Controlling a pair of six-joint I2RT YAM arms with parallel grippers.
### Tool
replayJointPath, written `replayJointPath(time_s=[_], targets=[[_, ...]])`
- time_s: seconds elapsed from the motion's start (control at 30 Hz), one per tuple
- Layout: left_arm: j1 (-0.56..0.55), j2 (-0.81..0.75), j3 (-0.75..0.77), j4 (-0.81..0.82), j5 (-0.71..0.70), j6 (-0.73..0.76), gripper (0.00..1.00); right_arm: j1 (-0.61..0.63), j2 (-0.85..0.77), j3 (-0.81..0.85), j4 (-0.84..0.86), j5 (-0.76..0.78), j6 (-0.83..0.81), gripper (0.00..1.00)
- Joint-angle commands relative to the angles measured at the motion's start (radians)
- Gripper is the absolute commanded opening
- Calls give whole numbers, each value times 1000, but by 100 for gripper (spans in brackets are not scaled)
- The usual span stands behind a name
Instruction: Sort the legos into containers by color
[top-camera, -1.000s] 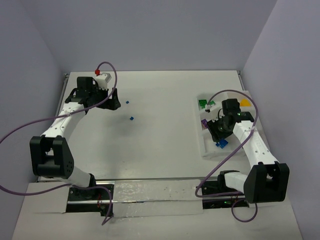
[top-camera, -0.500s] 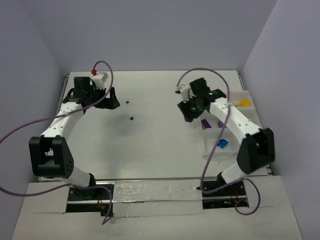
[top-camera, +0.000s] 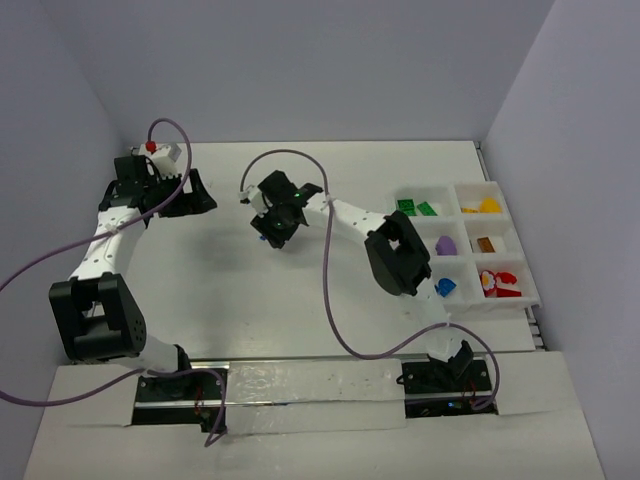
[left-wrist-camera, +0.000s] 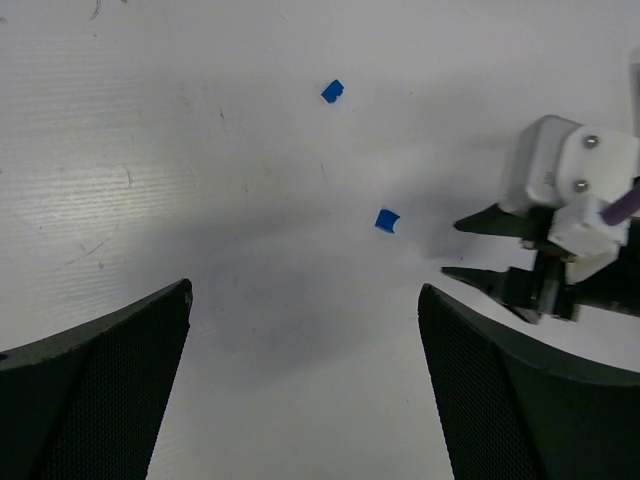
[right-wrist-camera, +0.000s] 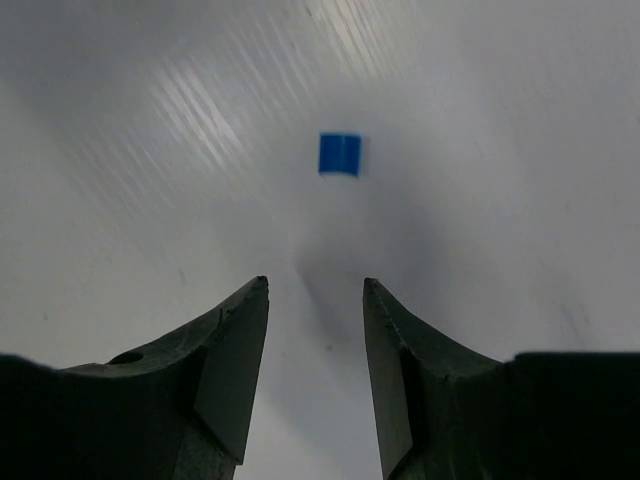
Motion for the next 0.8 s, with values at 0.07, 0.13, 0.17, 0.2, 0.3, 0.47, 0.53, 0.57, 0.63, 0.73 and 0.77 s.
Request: replayJointPath(time_s=[0.07,0.13,0.17,0.2,0.3,0.47,0.53,0.57,0.63,0.73,0.77], targets=[[28,-71,3,-24,23,-2,99,57,73,135,50,17,31,54],[33,-72,1,-28,21,0,99,69,88,138,64,35,38,55],[37,-72,-1,-27,21,1,99,74,104,150,72,53,47,55],[37,-72,-1,-27,21,0,99,74,121,164,73,66,49,55],[39,-69,3,-30,26,-5,99,73,154,181,79,97,52,55],[39,-63,16,-33,29,-6,99,63,173,178,88,147,67,57],[38,-57,19,-35,29,-7,99,60,169,173,89,155,72,58],[38,-54,20,-34,30,-7,99,59,167,173,86,154,74,58],[39,-50,23,-33,34,-9,99,57,164,173,79,155,83,58],[39,-31,36,-38,37,-12,99,48,161,166,69,151,95,58],[39,-28,44,-40,37,-12,99,42,164,166,69,147,97,58]])
